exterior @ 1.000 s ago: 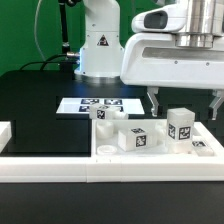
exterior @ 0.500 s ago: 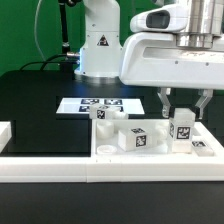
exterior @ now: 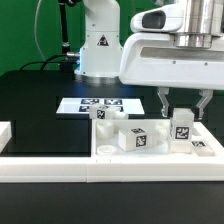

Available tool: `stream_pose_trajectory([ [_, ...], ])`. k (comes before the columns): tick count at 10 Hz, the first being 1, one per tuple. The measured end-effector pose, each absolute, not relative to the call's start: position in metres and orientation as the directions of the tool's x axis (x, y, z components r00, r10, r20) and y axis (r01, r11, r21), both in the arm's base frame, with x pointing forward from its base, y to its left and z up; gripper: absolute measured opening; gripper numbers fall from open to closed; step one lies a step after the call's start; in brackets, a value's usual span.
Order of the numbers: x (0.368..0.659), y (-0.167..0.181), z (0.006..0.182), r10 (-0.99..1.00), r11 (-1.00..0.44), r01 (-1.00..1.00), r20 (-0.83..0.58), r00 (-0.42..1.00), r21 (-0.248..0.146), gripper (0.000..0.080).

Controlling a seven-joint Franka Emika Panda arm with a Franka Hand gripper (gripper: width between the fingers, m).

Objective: Assemble one leg

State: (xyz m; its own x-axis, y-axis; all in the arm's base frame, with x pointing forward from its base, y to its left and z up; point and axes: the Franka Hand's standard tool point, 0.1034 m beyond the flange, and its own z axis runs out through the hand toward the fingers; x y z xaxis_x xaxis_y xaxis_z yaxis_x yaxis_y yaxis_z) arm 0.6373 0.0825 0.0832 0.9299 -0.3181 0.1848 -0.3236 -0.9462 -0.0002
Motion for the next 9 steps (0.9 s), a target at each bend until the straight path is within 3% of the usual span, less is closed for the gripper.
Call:
stream_pose_trajectory([
  [3, 0.6372, 0.0799, 0.0833, -0.58, -0.813, -0.579, 0.171, 0.797, -0.058, 0.0284],
  [5, 0.6363, 0.0799, 0.0831, -0.757, -0.652, -0.751, 0.139, 0.638, -0.103, 0.0284],
  [9, 0.6356, 0.0808, 0.0832, -0.936, -0.351, -0.927, 0.066, 0.345, -0.129, 0.0284],
])
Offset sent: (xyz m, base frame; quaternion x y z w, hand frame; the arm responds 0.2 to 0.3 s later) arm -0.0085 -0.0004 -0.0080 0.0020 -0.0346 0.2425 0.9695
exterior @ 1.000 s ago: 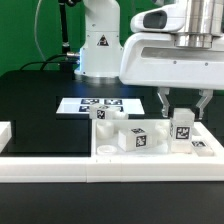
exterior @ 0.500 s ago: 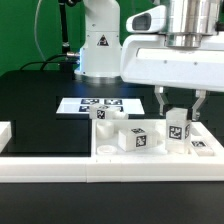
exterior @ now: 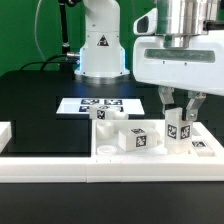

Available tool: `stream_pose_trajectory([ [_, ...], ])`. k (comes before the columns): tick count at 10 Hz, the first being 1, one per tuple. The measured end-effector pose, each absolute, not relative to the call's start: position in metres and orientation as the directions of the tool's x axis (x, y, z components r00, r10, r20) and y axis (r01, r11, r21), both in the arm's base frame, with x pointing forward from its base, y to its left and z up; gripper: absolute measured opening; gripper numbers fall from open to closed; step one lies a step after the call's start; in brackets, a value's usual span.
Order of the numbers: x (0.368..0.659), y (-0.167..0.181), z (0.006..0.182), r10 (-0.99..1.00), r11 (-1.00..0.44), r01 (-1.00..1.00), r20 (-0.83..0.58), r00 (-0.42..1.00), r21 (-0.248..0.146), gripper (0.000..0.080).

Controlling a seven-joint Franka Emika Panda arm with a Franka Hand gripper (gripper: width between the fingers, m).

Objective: Assemble one leg

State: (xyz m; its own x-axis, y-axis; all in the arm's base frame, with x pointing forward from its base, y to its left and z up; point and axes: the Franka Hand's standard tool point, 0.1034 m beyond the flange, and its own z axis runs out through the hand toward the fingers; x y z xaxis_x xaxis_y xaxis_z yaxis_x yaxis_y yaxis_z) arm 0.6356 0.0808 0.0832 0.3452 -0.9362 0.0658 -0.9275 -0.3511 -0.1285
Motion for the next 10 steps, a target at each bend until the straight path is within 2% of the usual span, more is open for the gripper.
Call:
stream_pose_trajectory([
  [1, 0.6358, 0.081, 0.0832, -0.937, -0.348, -0.928, 0.065, 0.342, -0.131, 0.0313],
  [2, 0.6358, 0.081, 0.0831, -0.921, -0.388, -0.913, 0.07, 0.382, -0.128, 0.0465],
  [3, 0.6357, 0.0812, 0.0829, -0.918, -0.396, -0.909, 0.071, 0.39, -0.127, 0.0465],
  [4, 0.6349, 0.082, 0.0818, -0.906, -0.423, -0.898, 0.074, 0.417, -0.122, 0.0616],
  [6, 0.6365, 0.0812, 0.0819, -0.857, -0.514, -0.848, 0.096, 0.506, -0.126, 0.0642],
  [10, 0.6366, 0.0801, 0.0817, -0.679, -0.734, -0.673, 0.13, 0.723, -0.092, 0.0649],
])
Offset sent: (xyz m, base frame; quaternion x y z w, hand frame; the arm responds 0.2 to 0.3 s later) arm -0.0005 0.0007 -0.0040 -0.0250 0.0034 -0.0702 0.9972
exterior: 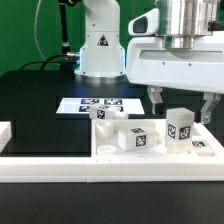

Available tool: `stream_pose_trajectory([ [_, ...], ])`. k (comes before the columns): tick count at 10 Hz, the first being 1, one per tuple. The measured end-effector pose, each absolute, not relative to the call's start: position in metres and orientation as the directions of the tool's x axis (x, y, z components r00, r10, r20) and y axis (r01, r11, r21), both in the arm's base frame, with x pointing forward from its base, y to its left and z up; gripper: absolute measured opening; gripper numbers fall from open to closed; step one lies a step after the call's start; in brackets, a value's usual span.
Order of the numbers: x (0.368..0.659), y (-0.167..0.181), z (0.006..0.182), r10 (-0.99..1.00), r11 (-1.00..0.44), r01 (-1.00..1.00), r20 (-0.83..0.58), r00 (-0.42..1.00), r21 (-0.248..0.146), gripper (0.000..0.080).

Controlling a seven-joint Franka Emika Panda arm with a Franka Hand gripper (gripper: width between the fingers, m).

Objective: Assemble one leg

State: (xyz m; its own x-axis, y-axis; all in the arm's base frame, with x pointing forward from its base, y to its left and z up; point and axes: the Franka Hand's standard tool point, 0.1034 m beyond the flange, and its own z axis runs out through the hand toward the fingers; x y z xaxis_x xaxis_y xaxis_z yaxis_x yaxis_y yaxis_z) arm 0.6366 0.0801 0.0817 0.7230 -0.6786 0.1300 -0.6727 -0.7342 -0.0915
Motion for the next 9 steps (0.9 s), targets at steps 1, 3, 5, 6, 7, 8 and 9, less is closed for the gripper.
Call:
stream_pose_trajectory([
  [1, 0.6366, 0.0804, 0.08, -0.595, -0.803, -0.592, 0.146, 0.79, -0.07, 0.0649],
  [3, 0.639, 0.0819, 0.0768, -0.399, -0.916, -0.4, 0.183, 0.899, -0.033, 0.0649],
  [5, 0.6405, 0.0826, 0.0773, -0.198, -0.979, -0.205, 0.2, 0.96, 0.012, 0.0649],
  [6, 0.6411, 0.082, 0.0778, -0.112, -0.992, -0.12, 0.201, 0.973, 0.03, 0.0649],
  [7, 0.6411, 0.082, 0.0778, -0.057, -0.997, -0.066, 0.199, 0.978, 0.041, 0.0649],
  [8, 0.641, 0.0825, 0.0777, -0.031, -0.998, -0.041, 0.198, 0.98, 0.046, 0.0649],
  [9, 0.641, 0.0826, 0.0777, 0.047, -0.997, 0.034, 0.194, 0.98, 0.069, 0.0649],
])
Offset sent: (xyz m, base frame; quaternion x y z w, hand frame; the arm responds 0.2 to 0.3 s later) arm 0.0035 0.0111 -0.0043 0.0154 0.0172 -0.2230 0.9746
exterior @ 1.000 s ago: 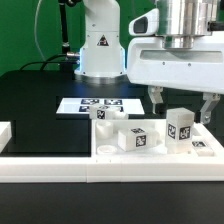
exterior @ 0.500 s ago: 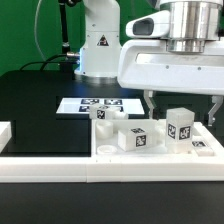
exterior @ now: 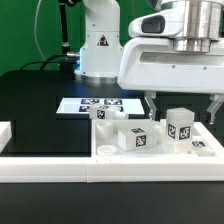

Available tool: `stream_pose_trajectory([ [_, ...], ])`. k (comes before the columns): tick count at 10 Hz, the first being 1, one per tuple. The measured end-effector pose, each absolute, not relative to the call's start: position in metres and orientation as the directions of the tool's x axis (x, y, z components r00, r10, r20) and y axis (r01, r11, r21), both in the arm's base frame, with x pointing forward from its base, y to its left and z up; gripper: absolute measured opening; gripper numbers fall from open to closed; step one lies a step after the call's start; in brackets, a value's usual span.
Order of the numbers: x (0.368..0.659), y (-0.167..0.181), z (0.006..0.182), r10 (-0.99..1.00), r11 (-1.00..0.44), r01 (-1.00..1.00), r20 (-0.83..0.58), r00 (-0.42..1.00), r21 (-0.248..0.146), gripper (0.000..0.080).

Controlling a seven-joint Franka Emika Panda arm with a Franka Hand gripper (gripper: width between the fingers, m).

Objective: Assemble one leg

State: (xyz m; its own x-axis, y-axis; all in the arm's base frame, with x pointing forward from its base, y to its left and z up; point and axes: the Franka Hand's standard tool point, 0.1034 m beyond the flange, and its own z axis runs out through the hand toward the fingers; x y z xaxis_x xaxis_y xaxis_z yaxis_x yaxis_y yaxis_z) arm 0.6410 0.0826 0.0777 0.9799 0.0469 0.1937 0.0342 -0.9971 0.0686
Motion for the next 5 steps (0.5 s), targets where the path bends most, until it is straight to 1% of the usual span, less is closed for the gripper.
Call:
stream_pose_trajectory([
  [1, 0.6409, 0.0832, 0.0777, 0.114, -0.991, 0.099, 0.188, 0.976, 0.089, 0.0649],
  [3, 0.6411, 0.082, 0.0777, 0.182, -0.98, 0.165, 0.181, 0.966, 0.108, 0.0649],
  [4, 0.6411, 0.0817, 0.0777, 0.18, -0.981, 0.162, 0.181, 0.967, 0.107, 0.0538],
  [5, 0.6411, 0.0817, 0.0777, 0.179, -0.981, 0.161, 0.181, 0.967, 0.107, 0.0372],
])
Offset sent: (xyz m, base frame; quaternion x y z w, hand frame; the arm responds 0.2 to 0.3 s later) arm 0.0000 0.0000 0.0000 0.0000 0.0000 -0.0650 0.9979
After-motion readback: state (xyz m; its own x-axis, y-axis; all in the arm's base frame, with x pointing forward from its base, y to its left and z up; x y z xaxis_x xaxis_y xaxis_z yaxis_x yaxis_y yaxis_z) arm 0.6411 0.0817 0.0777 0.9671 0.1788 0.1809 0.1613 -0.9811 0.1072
